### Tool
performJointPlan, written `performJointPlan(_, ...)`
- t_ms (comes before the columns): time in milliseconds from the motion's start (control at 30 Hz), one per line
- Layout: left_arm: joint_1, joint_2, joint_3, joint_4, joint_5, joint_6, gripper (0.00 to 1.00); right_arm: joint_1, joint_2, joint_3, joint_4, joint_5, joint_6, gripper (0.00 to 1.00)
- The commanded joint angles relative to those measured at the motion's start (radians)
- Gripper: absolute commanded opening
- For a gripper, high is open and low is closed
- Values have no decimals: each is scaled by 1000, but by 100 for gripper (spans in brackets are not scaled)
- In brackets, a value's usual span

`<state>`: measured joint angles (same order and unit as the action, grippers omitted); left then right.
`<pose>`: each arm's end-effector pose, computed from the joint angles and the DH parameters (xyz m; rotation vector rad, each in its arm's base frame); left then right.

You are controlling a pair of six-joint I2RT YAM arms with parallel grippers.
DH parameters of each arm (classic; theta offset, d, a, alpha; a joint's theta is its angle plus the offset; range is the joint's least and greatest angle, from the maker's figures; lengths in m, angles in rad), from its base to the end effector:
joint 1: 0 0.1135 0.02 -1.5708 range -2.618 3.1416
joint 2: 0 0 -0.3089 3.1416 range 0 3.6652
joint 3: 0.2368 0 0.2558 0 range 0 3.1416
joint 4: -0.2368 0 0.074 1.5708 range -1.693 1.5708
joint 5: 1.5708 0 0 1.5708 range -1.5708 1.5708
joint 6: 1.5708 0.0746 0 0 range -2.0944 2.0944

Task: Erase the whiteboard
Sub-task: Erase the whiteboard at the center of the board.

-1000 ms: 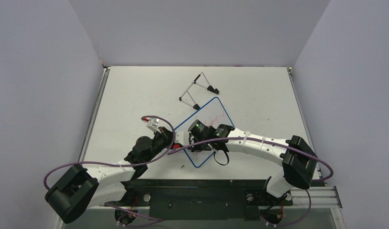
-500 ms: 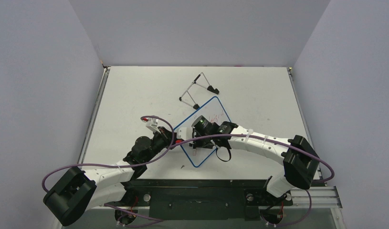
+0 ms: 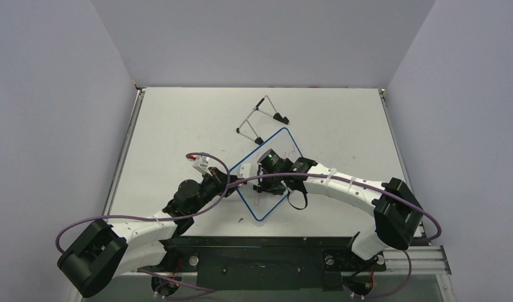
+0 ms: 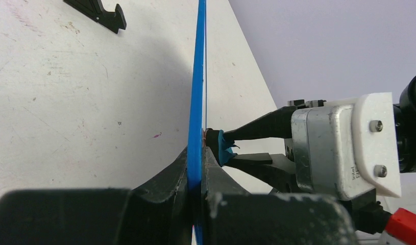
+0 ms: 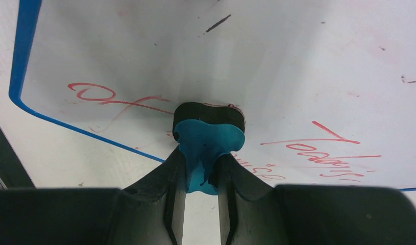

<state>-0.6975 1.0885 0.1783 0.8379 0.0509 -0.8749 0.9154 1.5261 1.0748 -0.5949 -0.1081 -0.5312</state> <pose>0.1699 -0.1473 0.2169 -0.1167 1.7921 -1.2142 0.1950 0.2668 0.2394 -1.7718 1.9489 0.2749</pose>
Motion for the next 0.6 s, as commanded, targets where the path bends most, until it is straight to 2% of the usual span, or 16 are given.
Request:
performJointPlan(0,-12,-37,39,72,106,8,0,-27,-7,23,82,13,51,0)
performJointPlan(133,-11,-43,43,46,108,25,0,-181,-42,2,150,95,137,0)
performJointPlan(267,-14,-26,50,49,117,31,0,-248,-84,-8,148,26,151,0)
performJointPlan(367,-13,-8,56,59,125,31,0,-243,-111,-17,126,-87,126,0)
performJointPlan(567,-17,3,59,66,133,29,0,-132,-76,-4,77,-147,79,0)
